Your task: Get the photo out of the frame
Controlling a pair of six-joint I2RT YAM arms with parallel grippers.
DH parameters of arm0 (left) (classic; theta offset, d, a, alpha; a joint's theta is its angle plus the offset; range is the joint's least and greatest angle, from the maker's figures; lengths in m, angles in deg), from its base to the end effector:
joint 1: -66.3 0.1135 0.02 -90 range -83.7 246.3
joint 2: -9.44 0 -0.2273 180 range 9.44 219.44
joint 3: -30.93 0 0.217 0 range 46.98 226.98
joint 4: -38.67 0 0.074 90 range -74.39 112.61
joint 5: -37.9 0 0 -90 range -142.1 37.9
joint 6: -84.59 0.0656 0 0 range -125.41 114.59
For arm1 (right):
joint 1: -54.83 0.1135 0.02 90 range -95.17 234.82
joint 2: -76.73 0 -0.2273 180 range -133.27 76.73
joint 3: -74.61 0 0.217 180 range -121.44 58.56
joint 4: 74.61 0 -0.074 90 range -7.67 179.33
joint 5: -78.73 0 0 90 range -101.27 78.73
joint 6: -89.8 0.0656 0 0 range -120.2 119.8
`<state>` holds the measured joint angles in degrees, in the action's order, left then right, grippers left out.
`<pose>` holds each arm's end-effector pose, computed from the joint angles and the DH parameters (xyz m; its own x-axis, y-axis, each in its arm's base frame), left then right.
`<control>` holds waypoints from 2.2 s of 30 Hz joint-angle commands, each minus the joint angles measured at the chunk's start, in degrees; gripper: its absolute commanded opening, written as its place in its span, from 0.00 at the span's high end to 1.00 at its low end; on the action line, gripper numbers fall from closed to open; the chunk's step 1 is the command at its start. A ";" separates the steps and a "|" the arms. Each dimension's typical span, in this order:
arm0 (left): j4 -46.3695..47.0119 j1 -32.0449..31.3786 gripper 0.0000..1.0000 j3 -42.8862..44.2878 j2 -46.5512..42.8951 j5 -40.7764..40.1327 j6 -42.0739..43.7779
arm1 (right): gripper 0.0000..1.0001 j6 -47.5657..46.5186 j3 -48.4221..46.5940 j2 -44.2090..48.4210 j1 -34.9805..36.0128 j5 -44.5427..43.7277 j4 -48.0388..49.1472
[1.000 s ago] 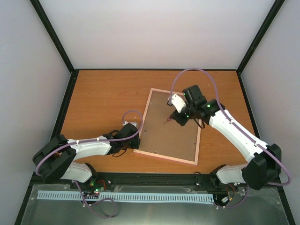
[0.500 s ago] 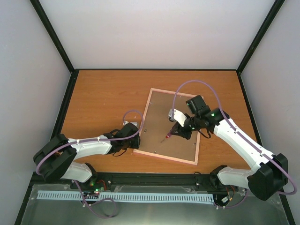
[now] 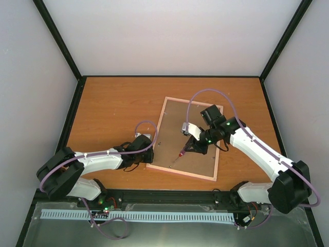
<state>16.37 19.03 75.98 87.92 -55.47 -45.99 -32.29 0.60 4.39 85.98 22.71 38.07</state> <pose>0.1618 -0.1695 0.1014 -0.8883 0.0046 -0.4593 0.1751 0.9278 -0.3294 0.1701 0.1456 0.2194 -0.3279 -0.7129 -0.6198 -0.9447 0.2499 0.2123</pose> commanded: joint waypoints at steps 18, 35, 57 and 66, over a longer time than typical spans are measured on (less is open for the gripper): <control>-0.90 -0.48 0.99 0.80 0.36 2.40 0.91 | 0.97 -2.12 0.95 -3.13 1.44 4.32 -1.15; -0.80 -0.53 0.99 0.71 0.45 2.58 1.08 | 0.97 -0.90 1.11 -5.86 2.74 4.17 1.53; 0.35 -0.49 0.99 -0.15 0.68 3.28 1.03 | 0.97 3.72 0.21 -5.64 3.07 -3.91 5.64; 1.16 -0.53 0.99 -1.43 -0.03 3.64 0.70 | 0.97 9.69 0.26 -4.15 3.03 -15.56 13.39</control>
<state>17.07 19.03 75.72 87.92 -55.39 -45.90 -24.60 1.19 0.02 89.52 20.13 43.95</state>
